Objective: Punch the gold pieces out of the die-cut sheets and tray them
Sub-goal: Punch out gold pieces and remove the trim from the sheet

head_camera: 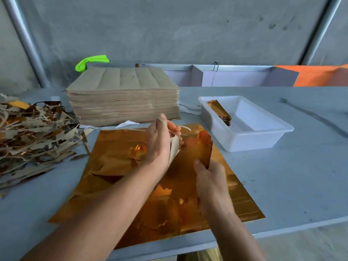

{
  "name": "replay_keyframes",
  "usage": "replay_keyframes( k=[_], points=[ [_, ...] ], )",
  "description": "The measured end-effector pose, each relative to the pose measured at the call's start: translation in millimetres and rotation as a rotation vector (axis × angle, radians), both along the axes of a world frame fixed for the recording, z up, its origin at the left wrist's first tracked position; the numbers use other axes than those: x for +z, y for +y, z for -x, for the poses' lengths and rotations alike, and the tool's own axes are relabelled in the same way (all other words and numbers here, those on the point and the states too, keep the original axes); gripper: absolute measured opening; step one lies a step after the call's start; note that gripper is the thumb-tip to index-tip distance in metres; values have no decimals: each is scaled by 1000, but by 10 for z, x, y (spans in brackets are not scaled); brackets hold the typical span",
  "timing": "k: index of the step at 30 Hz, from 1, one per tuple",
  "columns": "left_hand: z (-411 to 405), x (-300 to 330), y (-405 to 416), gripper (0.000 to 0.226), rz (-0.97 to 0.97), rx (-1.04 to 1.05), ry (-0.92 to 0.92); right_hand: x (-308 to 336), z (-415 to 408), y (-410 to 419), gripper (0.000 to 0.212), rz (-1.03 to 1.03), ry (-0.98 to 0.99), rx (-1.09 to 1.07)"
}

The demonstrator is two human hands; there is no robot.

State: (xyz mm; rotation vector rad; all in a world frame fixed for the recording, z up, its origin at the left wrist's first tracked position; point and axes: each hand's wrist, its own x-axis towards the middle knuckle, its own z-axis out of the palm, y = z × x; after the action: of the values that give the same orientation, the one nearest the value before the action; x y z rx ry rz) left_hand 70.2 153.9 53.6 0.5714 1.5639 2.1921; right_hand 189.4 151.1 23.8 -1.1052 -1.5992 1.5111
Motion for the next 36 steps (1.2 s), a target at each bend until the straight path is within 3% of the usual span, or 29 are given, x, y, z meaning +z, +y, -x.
replay_keyframes(
  k=[3, 8, 12, 17, 20, 23, 26, 30, 31, 33, 36],
  points=[
    [-191, -119, -16, 46, -60, -102, 42, -39, 105, -68, 33, 256, 171, 39],
    [-288, -220, -55, 44, -45, -170, 63, -113, 113, -107, 31, 231, 290, 154],
    [-299, -277, -93, 43, -5, -232, 119, -89, 97, -102, 49, 226, 323, 220],
    [-269, -229, -92, 44, -68, -306, -108, -111, 66, -42, 23, 376, 305, 154],
    [-181, -131, -122, 41, -154, -292, -263, -177, 35, -4, 21, 410, 259, 125],
    [21, -68, -265, 34, -145, -241, -259, -200, -54, 71, 17, 436, 264, 137],
    [236, -50, -440, 33, -85, -152, -67, -255, -129, 147, 25, 490, 266, 89],
    [366, -168, -525, 14, 547, -272, 819, -303, -114, 143, 29, 499, 267, 98],
    [364, -198, -526, 9, 672, -367, 939, -306, -105, 138, 31, 487, 274, 97],
    [358, -264, -519, 27, 811, -549, 972, -329, -81, 152, 38, 462, 270, 84],
    [352, -310, -507, 31, 918, -710, 875, -341, -60, 148, 41, 439, 264, 62]
  ],
)
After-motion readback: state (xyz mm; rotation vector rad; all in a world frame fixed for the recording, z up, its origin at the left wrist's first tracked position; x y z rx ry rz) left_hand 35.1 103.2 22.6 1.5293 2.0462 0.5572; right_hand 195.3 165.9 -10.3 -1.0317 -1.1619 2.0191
